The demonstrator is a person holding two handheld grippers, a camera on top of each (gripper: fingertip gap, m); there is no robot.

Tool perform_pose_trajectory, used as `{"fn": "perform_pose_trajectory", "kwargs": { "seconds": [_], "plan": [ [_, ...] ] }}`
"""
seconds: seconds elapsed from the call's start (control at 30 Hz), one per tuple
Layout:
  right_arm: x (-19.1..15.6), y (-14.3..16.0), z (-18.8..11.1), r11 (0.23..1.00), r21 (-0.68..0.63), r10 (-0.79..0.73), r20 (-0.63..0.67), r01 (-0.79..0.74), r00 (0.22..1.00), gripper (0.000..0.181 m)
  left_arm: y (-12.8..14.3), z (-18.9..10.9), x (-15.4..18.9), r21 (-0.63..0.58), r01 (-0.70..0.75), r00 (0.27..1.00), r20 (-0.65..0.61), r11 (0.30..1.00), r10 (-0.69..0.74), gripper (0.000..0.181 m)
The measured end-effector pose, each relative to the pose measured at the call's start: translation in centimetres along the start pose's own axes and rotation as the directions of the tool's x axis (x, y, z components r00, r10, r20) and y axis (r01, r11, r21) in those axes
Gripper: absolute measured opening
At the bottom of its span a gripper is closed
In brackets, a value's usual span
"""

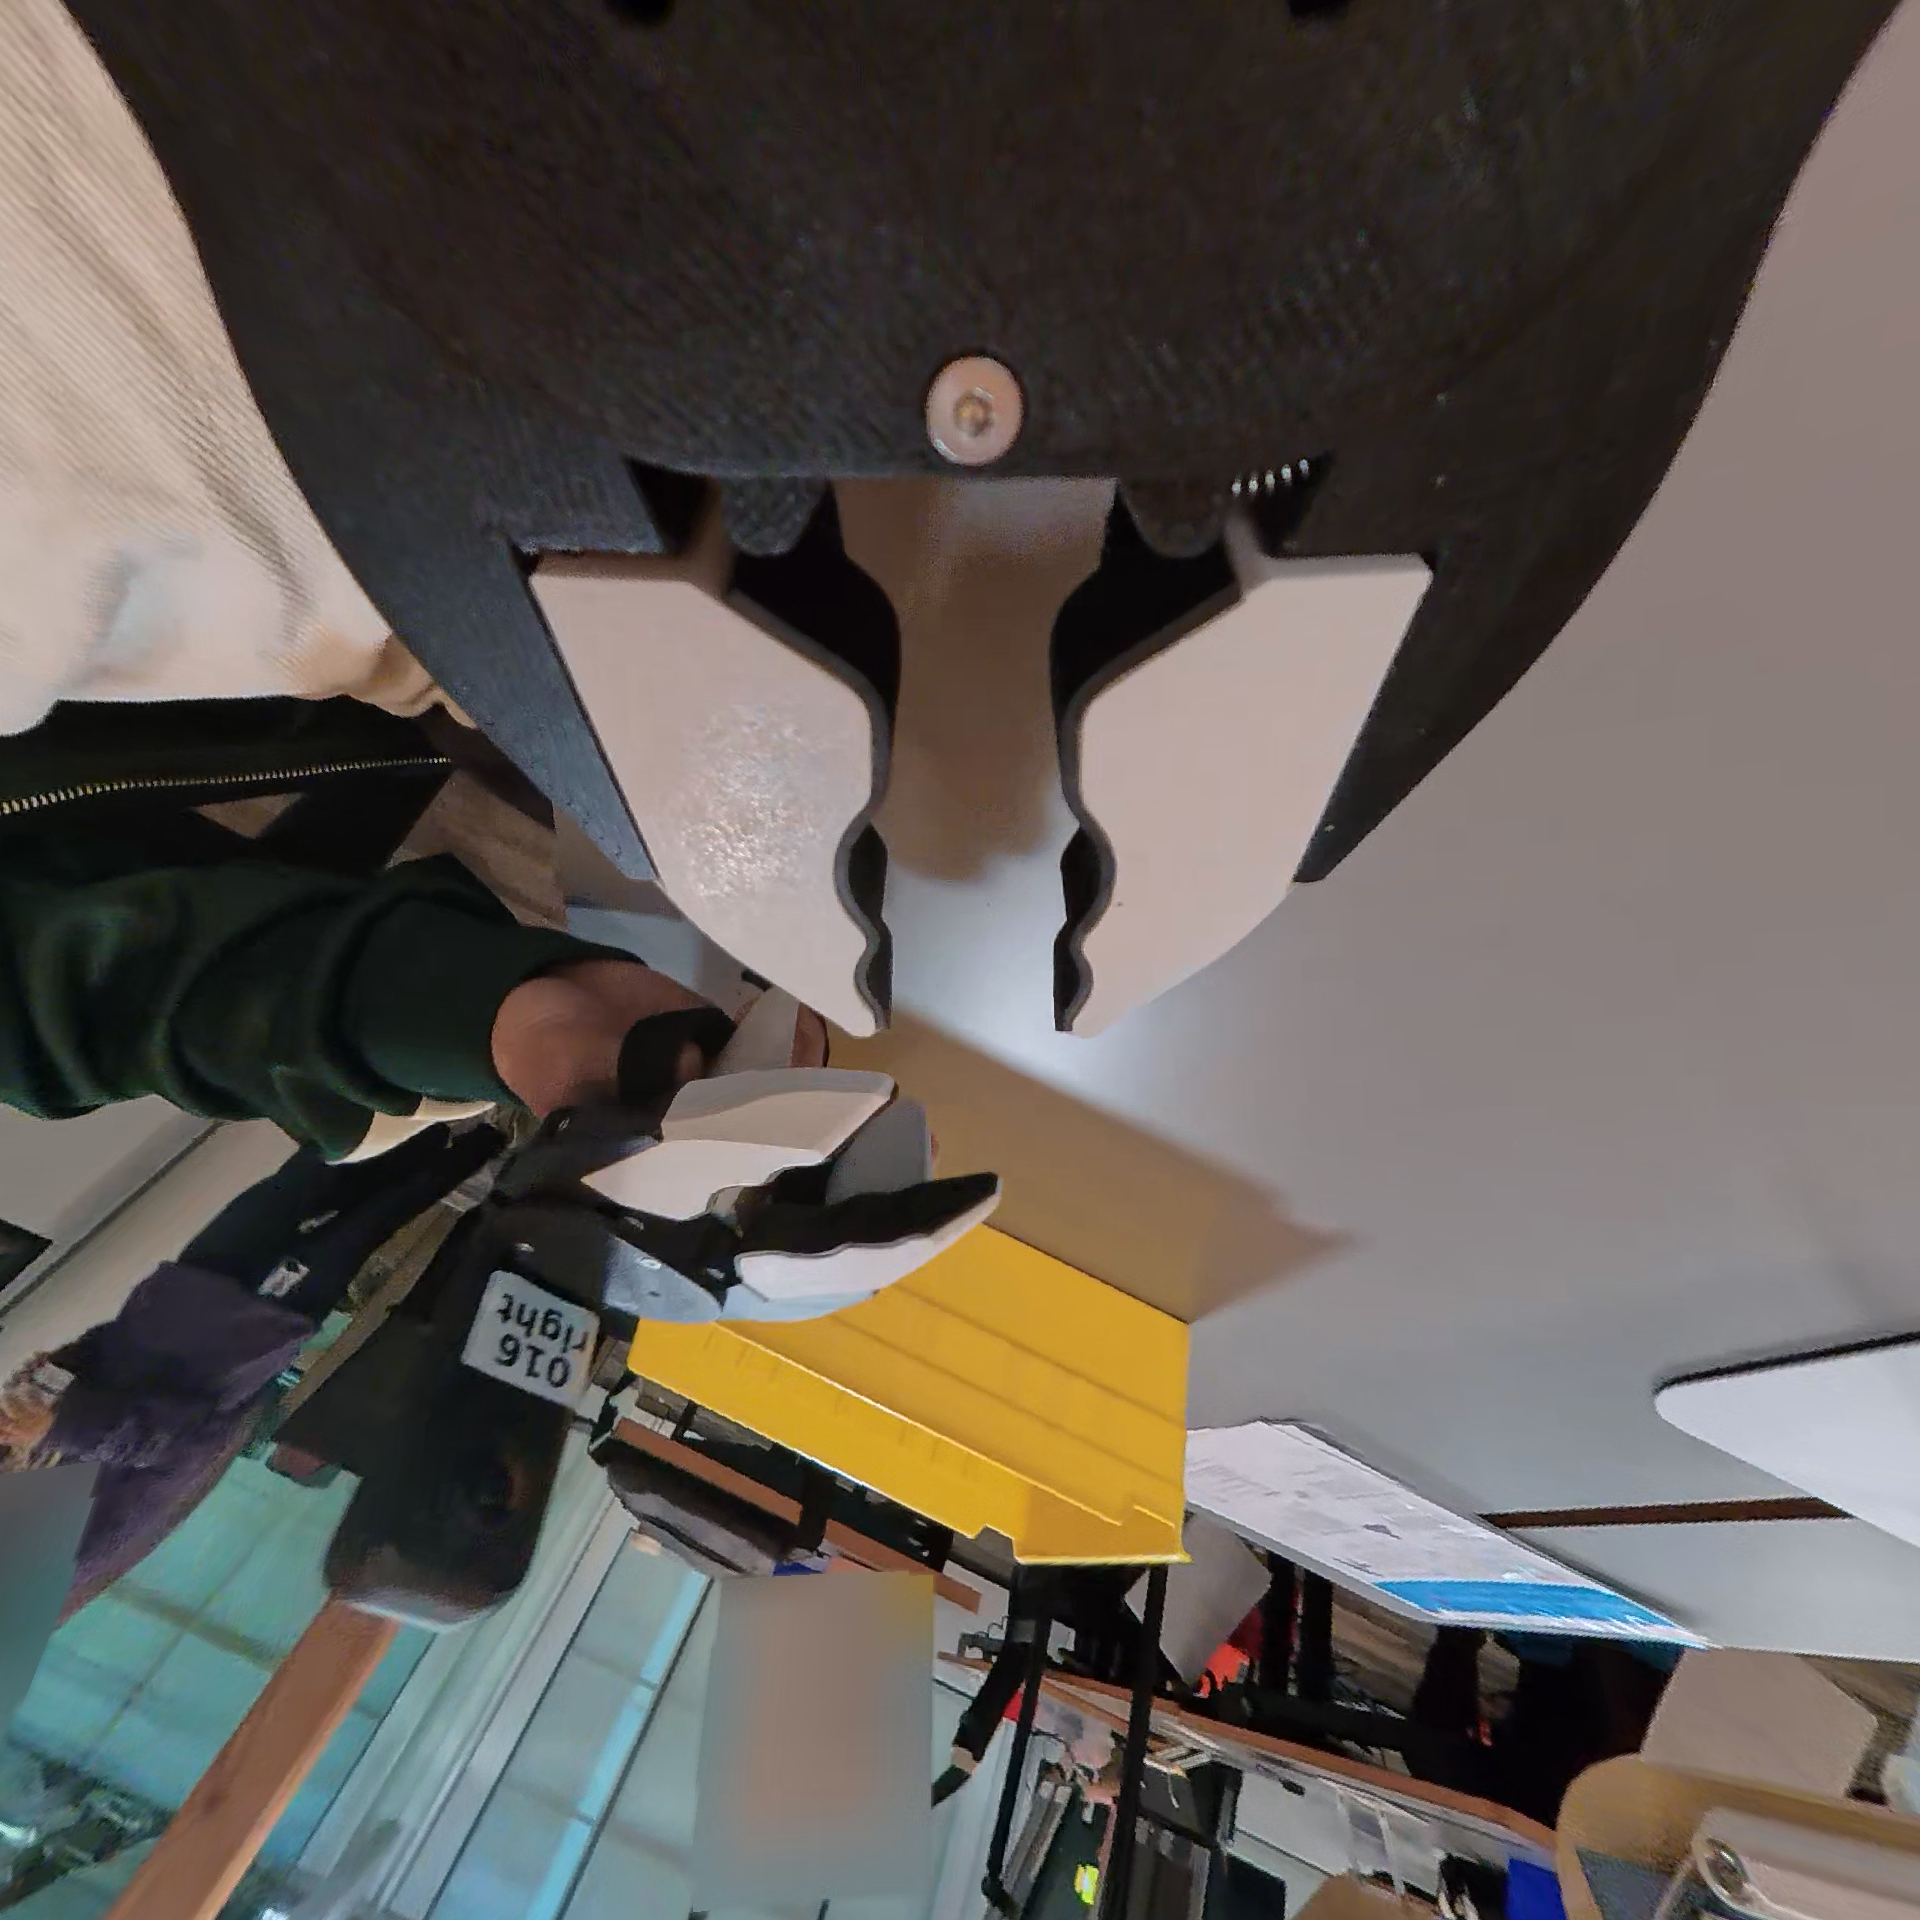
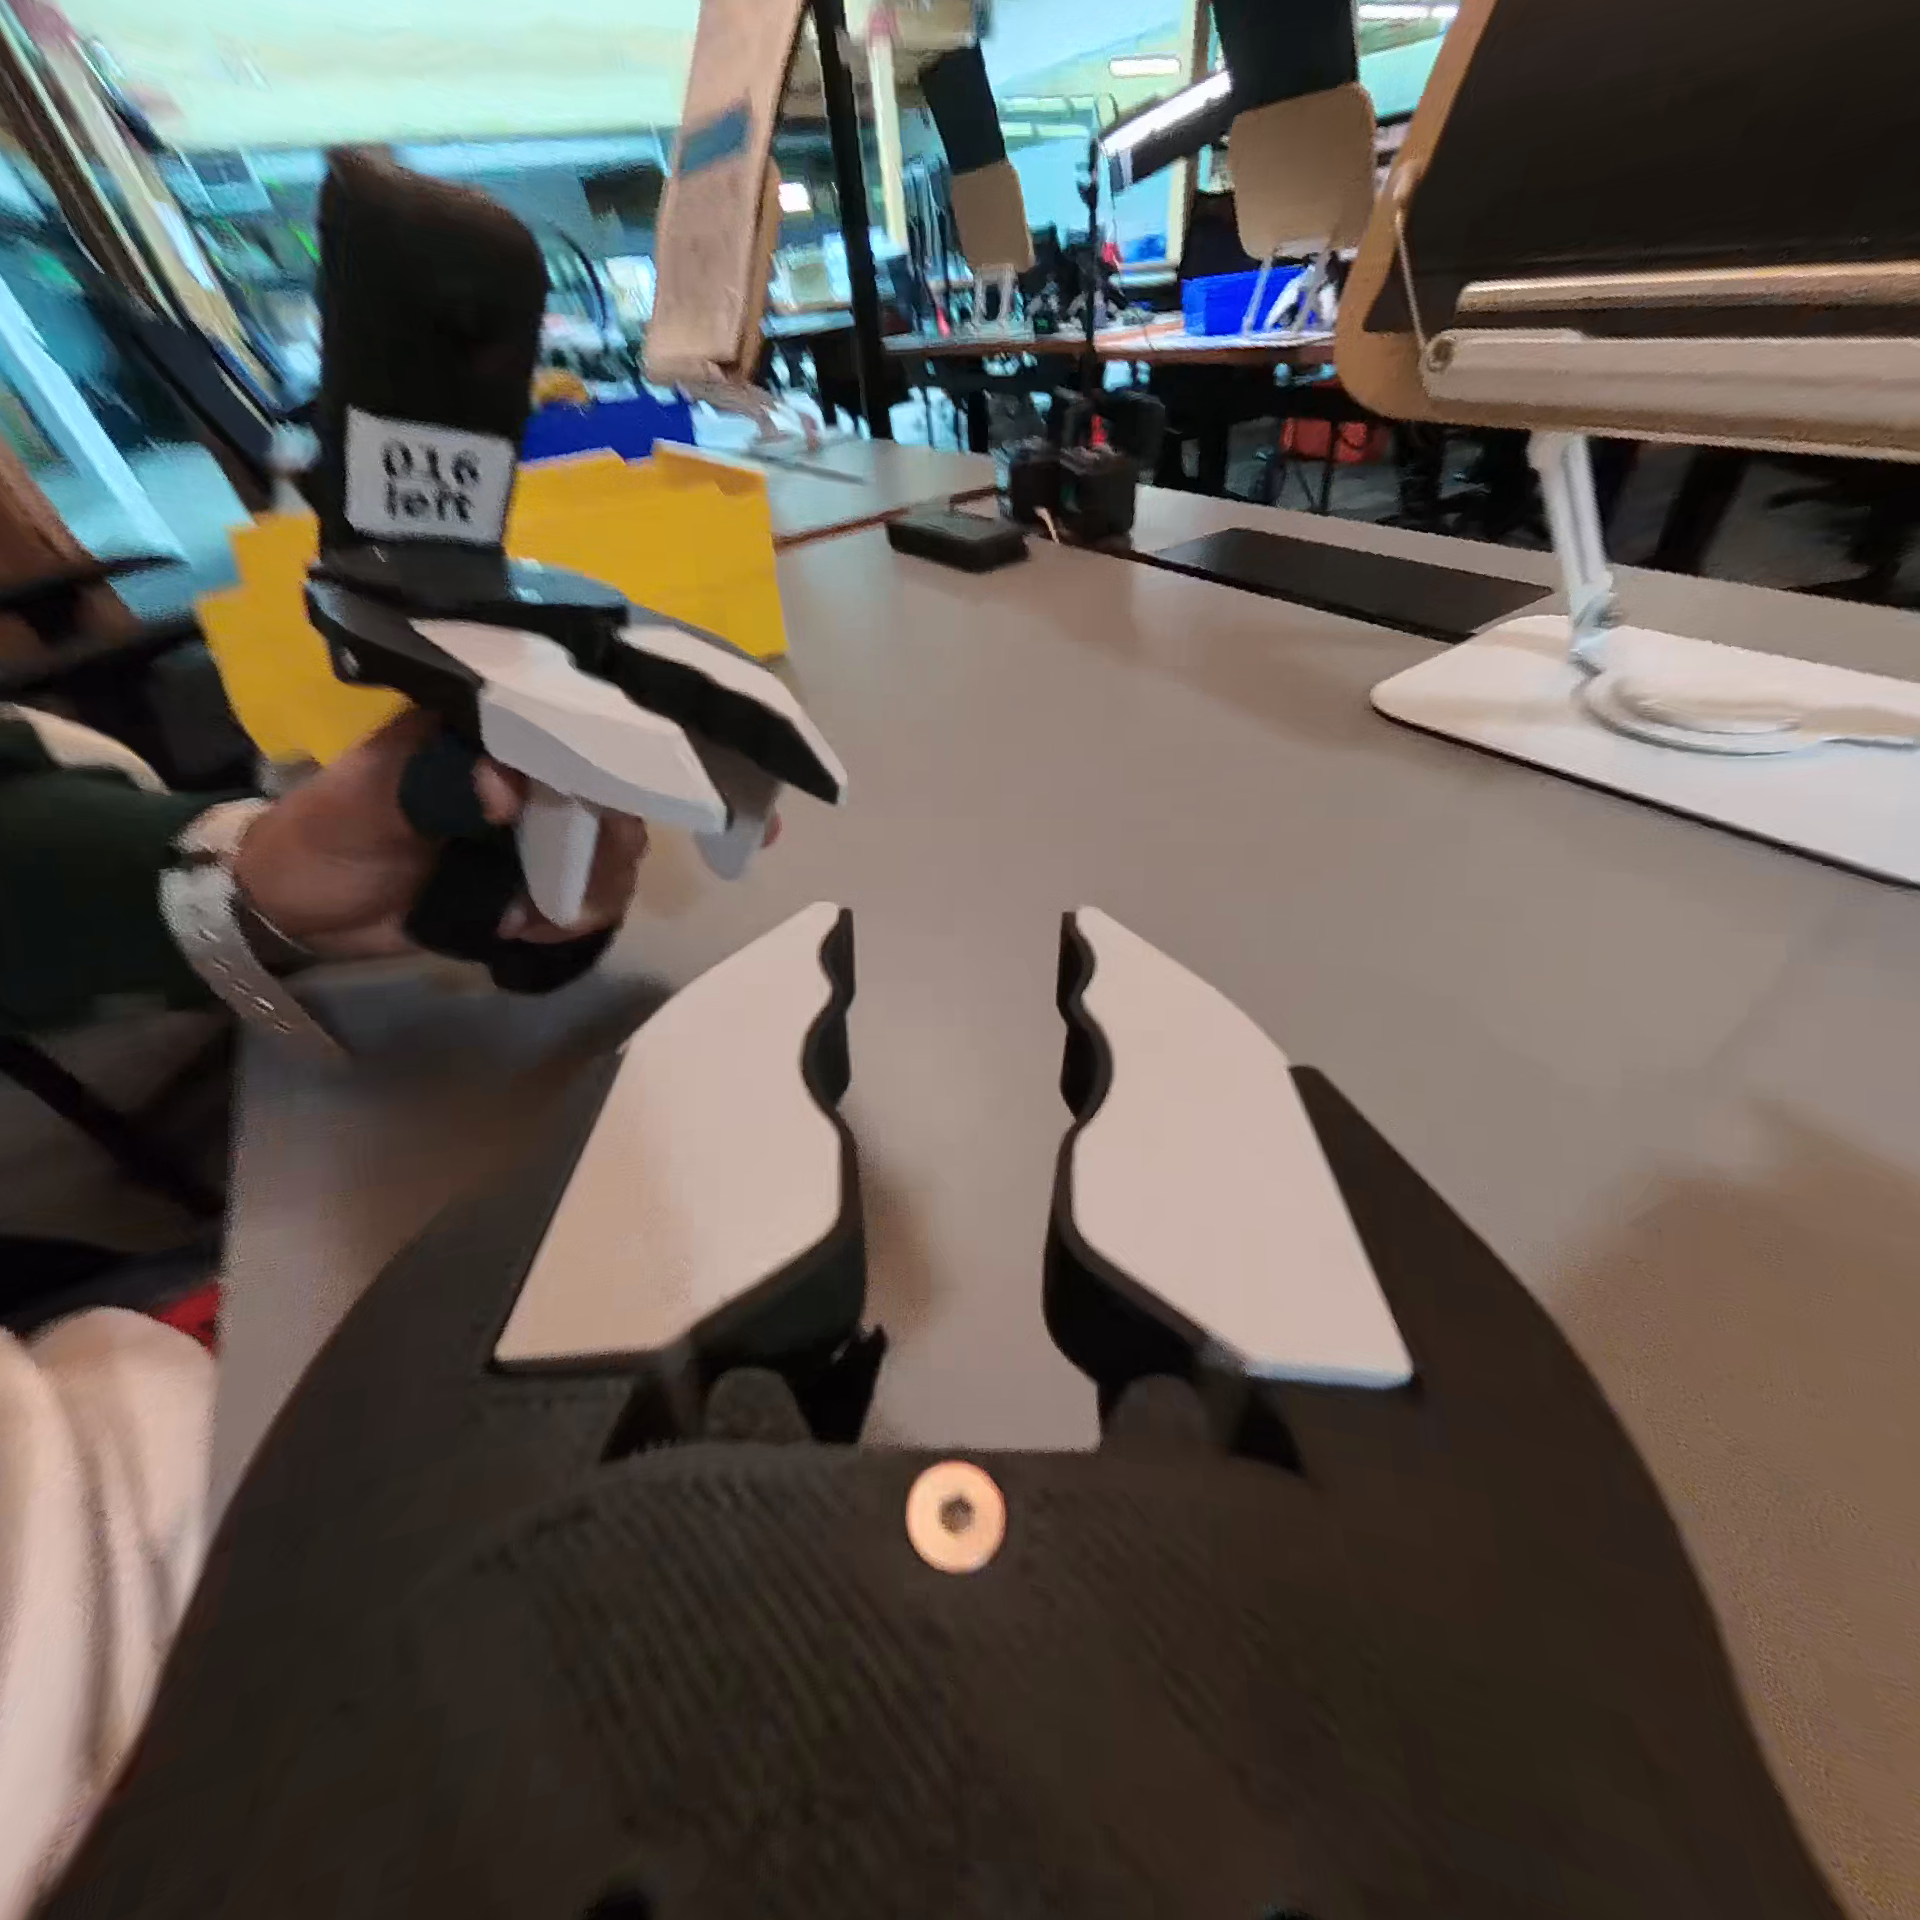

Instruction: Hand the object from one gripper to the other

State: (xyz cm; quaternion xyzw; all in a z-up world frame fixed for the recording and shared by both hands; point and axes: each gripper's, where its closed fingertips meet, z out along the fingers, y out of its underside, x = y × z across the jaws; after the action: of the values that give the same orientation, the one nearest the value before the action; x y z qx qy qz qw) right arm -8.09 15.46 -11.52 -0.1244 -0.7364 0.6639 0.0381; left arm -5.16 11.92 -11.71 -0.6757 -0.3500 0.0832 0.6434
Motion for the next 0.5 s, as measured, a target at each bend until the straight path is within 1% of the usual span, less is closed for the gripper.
{"fn": "perform_pose_trajectory", "kwargs": {
  "seconds": [0.03,0.1,0.2,0.27,0.3,0.37,0.43,0.47,0.5],
  "plan": [
    [-0.1,-0.6,0.0,0.998,0.041,0.039,0.021,-0.04,0.999,0.04,-0.2,-0.1,-0.1,0.007,0.001,1.0,0.006,1.0,-0.001,0.03],
    [0.1,-1.1,-0.2,0.99,0.091,0.105,0.036,-0.108,0.994,0.04,-0.6,-0.6,-0.6,0.012,0.001,0.999,0.036,1.0,-0.001,0.03],
    [0.5,-1.2,-0.5,0.981,0.108,0.159,0.038,-0.162,0.987,0.041,-2.1,-2.2,-1.3,0.023,0.022,0.996,0.089,0.999,-0.024,0.026],
    [0.7,-1.2,-0.6,0.978,0.114,0.173,0.033,-0.176,0.984,0.041,-4.1,-4.3,-1.3,0.037,0.021,0.996,0.09,0.999,-0.025,0.019],
    [0.7,-1.2,-0.5,0.977,0.114,0.176,0.037,-0.179,0.984,0.041,-5.3,-5.9,-1.6,0.031,0.002,0.994,0.106,1.0,-0.006,0.014],
    [0.7,-1.2,-0.5,0.978,0.109,0.177,0.037,-0.18,0.984,0.042,-7.5,-10.4,-2.5,-0.001,-0.024,0.983,0.182,1.0,0.024,0.011],
    [0.7,-1.1,-0.4,0.978,0.105,0.176,0.035,-0.179,0.984,0.042,-8.0,-16.3,-4.1,-0.111,0.036,0.948,0.317,0.993,0.001,0.018],
    [0.7,-1.1,-0.3,0.979,0.101,0.176,0.034,-0.178,0.984,0.042,-7.6,-19.9,-5.1,-0.163,0.089,0.91,0.414,0.983,-0.013,0.023],
    [0.7,-1.1,-0.2,0.979,0.099,0.173,0.035,-0.176,0.984,0.041,-7.0,-23.9,-6.1,-0.204,0.155,0.846,0.532,0.967,-0.024,0.023]
  ]
}}
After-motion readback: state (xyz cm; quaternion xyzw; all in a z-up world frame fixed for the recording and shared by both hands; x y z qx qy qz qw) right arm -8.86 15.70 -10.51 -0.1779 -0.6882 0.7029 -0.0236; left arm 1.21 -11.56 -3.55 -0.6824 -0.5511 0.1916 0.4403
